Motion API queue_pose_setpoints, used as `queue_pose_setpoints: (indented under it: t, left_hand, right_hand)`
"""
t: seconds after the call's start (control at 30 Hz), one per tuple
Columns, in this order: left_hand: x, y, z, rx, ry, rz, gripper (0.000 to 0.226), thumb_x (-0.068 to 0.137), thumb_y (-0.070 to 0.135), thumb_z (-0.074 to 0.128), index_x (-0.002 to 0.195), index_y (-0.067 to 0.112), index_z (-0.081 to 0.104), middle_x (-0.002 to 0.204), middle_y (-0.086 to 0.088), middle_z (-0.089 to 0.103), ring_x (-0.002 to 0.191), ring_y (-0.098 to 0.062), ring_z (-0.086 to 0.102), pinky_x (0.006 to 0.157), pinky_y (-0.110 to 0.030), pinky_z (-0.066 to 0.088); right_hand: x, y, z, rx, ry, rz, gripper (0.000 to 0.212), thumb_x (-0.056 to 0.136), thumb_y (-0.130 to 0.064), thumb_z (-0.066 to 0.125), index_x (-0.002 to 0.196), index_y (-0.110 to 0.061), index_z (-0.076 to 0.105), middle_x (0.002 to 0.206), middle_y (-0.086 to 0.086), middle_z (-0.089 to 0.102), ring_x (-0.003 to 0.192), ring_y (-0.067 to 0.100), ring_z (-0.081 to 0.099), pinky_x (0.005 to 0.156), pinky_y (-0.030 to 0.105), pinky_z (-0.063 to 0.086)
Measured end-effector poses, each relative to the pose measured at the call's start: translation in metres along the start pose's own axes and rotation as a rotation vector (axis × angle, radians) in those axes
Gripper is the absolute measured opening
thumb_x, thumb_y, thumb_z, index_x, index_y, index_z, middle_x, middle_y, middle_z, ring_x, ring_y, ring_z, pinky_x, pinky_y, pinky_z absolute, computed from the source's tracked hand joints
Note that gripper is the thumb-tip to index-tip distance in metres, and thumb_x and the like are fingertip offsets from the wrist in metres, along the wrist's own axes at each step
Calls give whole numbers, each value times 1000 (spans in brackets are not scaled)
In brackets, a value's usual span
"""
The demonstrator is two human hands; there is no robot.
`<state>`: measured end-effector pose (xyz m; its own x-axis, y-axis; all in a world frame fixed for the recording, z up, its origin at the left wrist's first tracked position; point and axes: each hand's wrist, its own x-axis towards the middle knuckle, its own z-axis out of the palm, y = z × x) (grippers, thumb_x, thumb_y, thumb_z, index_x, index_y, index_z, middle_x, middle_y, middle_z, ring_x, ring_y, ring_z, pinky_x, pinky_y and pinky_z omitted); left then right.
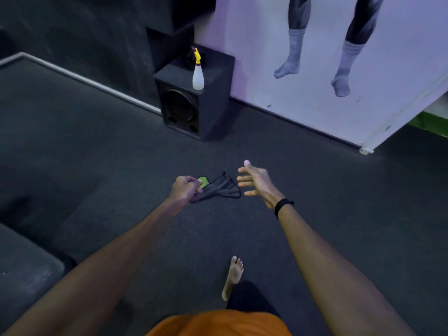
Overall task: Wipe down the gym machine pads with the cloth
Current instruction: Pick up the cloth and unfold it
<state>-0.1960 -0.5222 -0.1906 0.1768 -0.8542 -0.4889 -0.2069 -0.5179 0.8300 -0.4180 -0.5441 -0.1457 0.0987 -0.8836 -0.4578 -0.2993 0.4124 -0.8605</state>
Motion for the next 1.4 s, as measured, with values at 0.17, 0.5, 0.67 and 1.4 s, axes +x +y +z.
queue_pose_setpoints:
  t: [0.17, 0.5, 0.67, 1.4]
  left_hand:
    - [59, 35, 28, 54, 53, -59, 19, 99, 10, 57, 81, 8, 62, 67, -5, 62, 52, -15, 53, 32, -13, 34]
    - [174, 16, 26, -111, 170, -314, 9, 98, 9, 59, 93, 3, 63, 69, -9, 60, 35, -2, 49, 31, -14, 31]
    - [252, -7, 32, -62, 147, -411, 20, 99, 13, 59, 85, 0, 65, 77, -15, 65, 52, -15, 57, 33, -14, 37]
    - [629, -359, 187, 682, -163, -512, 62, 93, 25, 61, 146, 7, 36, 148, -19, 36, 138, -39, 34, 110, -50, 30]
  right_hand:
    - [87, -22, -33, -66, -86, 60, 51, 104, -49, 43, 127, -9, 63, 119, 13, 67, 106, 26, 66, 96, 52, 52]
    - [255, -23, -7, -308, -249, 186, 34, 103, -40, 54, 114, -10, 66, 105, 10, 69, 88, 19, 63, 70, 37, 50]
    - [331, -9, 9, -402, -306, 229, 37, 103, -33, 55, 113, 1, 66, 97, 10, 65, 84, 19, 60, 65, 32, 47]
    - [726, 386, 122, -1010, -654, 206, 42, 103, -30, 51, 140, -9, 50, 142, 17, 50, 128, 33, 48, 105, 45, 40]
